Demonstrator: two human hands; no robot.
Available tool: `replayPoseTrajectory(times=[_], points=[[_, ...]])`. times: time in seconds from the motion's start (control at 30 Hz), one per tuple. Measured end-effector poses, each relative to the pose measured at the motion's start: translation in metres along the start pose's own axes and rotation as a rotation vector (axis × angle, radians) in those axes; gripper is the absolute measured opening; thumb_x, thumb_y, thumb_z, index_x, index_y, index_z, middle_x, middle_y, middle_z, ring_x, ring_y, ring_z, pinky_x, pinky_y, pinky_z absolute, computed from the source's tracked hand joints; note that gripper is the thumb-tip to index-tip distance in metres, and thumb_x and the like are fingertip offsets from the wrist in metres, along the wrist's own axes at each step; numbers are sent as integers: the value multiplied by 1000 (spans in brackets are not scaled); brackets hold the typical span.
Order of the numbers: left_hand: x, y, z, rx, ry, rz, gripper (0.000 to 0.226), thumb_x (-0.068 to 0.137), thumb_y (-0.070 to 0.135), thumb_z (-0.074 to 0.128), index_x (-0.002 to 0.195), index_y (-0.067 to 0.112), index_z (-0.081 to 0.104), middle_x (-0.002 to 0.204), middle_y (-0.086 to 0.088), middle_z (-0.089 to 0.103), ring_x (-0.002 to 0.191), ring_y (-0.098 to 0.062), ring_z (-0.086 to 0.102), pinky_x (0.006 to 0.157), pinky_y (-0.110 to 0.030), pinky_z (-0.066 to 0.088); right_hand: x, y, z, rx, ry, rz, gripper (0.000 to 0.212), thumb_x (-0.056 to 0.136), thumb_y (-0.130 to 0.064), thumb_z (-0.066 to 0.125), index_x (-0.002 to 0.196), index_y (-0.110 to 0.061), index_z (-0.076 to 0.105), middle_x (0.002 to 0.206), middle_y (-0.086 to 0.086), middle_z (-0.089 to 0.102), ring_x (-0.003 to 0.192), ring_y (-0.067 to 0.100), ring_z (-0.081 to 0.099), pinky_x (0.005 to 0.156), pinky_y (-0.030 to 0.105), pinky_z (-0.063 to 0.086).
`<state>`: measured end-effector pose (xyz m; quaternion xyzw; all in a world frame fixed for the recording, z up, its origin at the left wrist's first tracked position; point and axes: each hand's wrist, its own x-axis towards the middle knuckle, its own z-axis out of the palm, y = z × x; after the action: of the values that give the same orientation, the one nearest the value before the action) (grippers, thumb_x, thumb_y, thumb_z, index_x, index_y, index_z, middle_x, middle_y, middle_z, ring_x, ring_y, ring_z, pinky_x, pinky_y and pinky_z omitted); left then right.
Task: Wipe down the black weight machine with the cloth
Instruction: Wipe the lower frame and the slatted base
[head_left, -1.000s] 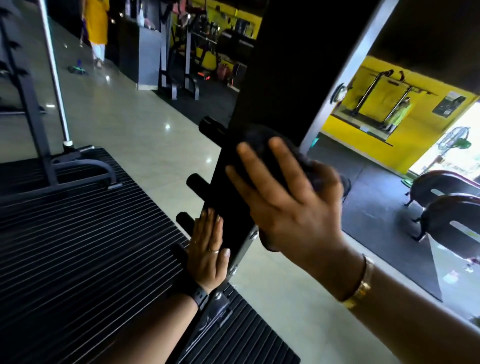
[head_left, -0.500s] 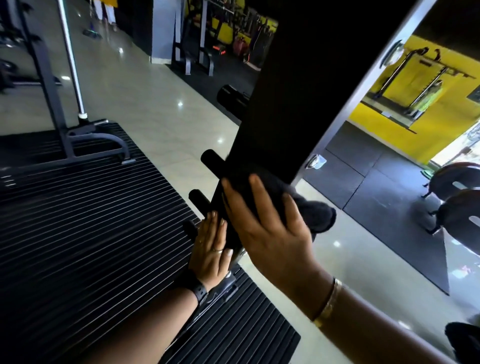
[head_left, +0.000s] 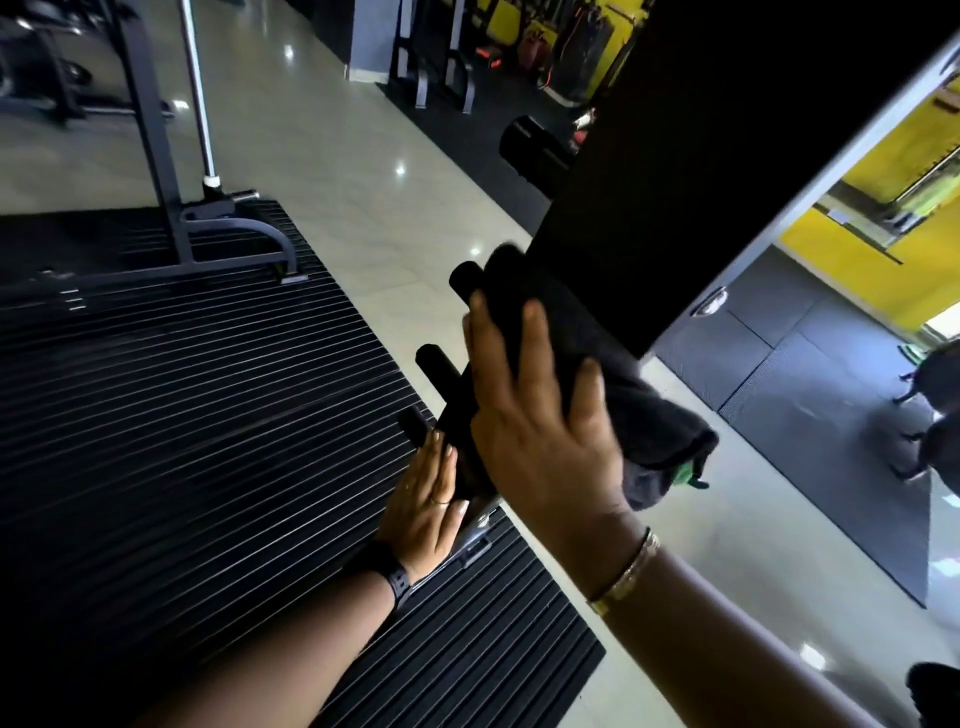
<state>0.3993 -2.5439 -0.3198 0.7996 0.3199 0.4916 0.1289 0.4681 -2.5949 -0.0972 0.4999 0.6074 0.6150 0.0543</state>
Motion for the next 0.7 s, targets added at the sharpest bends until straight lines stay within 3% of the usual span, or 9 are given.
replayPoseTrajectory(times=[0.13, 0.3, 0.4, 0.5, 0.6, 0.63, 0.7], points=[[-4, -3, 2, 2, 7, 5, 57, 107, 37, 14, 155, 15, -6, 163, -1, -12, 150, -13, -4, 119, -24, 9, -38, -12, 0, 105, -50, -107, 50, 98, -23, 32, 146, -11, 40, 154, -4, 32, 135, 21, 35, 96, 39, 32], [-3, -3, -1, -14, -16, 9, 58, 106, 35, 17, 155, 13, -6, 163, -3, -11, 150, -16, -3, 120, -27, 8, -27, 8, -16, 368, -30, 56, 43, 100, -16, 36, 135, -28, 57, 148, -4, 45, 133, 23, 37, 91, 40, 33], [-1, 1, 4, -61, -14, -58, 58, 106, 38, 14, 155, 15, -7, 163, 0, -13, 150, -14, -4, 120, -26, 5, -10, 5, -13, 304, -20, 104, 40, 98, -25, 44, 136, -27, 55, 146, -1, 48, 132, 27, 39, 88, 41, 34], [-4, 2, 13, -59, -31, -100, 59, 105, 44, 13, 156, 16, 2, 163, 0, -8, 150, -15, -3, 121, -27, 6, -6, -20, -1, 127, -30, 46, 44, 99, -33, 37, 139, -22, 51, 148, 1, 43, 132, 27, 40, 92, 41, 33], [-9, -3, 19, -80, -215, -274, 70, 101, 57, 9, 150, 10, 27, 157, -17, 26, 145, -28, 21, 112, -44, 36, -26, -39, 10, 88, -93, -77, 52, 95, -38, 31, 140, -18, 50, 151, 0, 40, 133, 24, 39, 94, 40, 31], [-7, -1, 18, -99, -278, -337, 79, 97, 60, 6, 146, 3, 29, 153, -22, 32, 142, -33, 30, 107, -53, 40, -34, -44, 13, 90, -92, -118, 53, 93, -37, 32, 140, -19, 50, 151, -1, 38, 133, 23, 38, 94, 39, 30], [-2, 7, 11, -160, -232, -373, 79, 98, 54, 0, 144, -6, 24, 140, -33, 44, 125, -44, 50, 102, -55, 42, -51, -45, 18, 109, -49, -163, 52, 93, -30, 35, 143, -22, 46, 151, -3, 35, 133, 22, 37, 94, 39, 29]])
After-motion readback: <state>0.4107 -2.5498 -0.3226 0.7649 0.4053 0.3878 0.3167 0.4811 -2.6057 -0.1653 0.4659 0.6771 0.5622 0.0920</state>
